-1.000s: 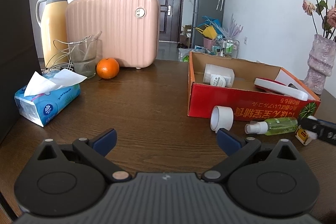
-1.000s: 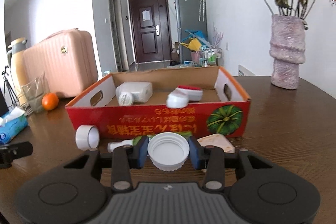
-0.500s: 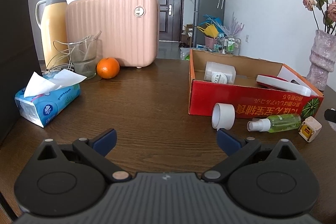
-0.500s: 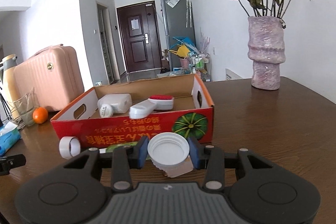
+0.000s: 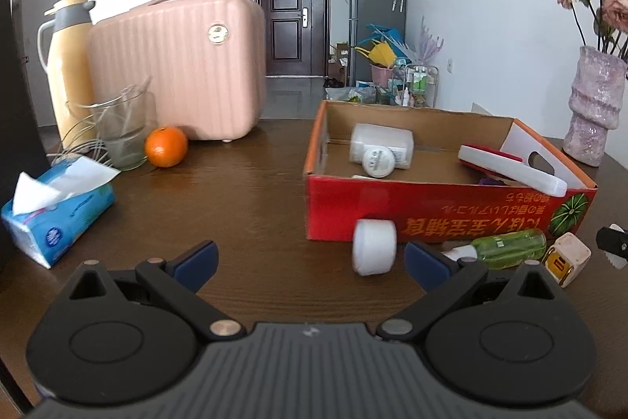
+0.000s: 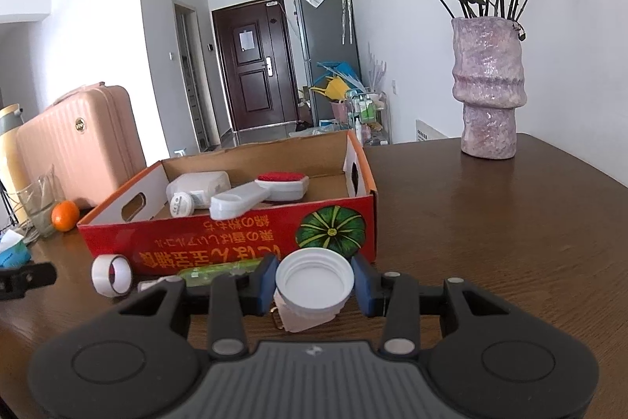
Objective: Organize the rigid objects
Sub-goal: 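Lift the white screw cap off the table with the right tool, then grasp the white tape roll with the left tool while the right tool holds the white cap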
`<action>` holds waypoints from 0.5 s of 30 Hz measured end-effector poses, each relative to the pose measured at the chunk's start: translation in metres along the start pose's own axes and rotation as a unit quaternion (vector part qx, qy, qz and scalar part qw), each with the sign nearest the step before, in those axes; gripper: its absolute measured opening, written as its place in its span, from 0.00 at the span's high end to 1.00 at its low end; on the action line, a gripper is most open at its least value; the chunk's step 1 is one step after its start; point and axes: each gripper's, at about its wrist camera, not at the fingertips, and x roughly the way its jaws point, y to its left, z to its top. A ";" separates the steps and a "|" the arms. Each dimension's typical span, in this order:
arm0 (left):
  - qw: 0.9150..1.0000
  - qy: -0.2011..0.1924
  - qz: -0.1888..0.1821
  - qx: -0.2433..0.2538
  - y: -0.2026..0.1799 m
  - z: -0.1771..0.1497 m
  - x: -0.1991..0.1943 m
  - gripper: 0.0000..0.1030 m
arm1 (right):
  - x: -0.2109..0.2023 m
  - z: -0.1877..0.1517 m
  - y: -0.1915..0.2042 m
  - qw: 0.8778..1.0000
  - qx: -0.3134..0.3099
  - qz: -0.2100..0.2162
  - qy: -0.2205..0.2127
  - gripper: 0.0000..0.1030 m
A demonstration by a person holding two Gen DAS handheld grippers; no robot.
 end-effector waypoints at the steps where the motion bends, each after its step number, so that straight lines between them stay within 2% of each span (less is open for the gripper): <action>1: 1.000 0.001 0.000 0.002 -0.005 0.001 0.004 0.00 | 0.001 0.000 -0.001 1.000 0.000 -0.001 0.001 0.61; 8: 1.000 0.015 0.014 0.008 -0.031 0.005 0.031 0.00 | 0.008 0.000 -0.011 1.000 -0.003 -0.008 0.006 0.61; 15: 0.999 0.024 0.023 0.012 -0.040 0.005 0.053 0.00 | 0.013 0.001 -0.018 1.000 0.001 -0.011 0.012 0.61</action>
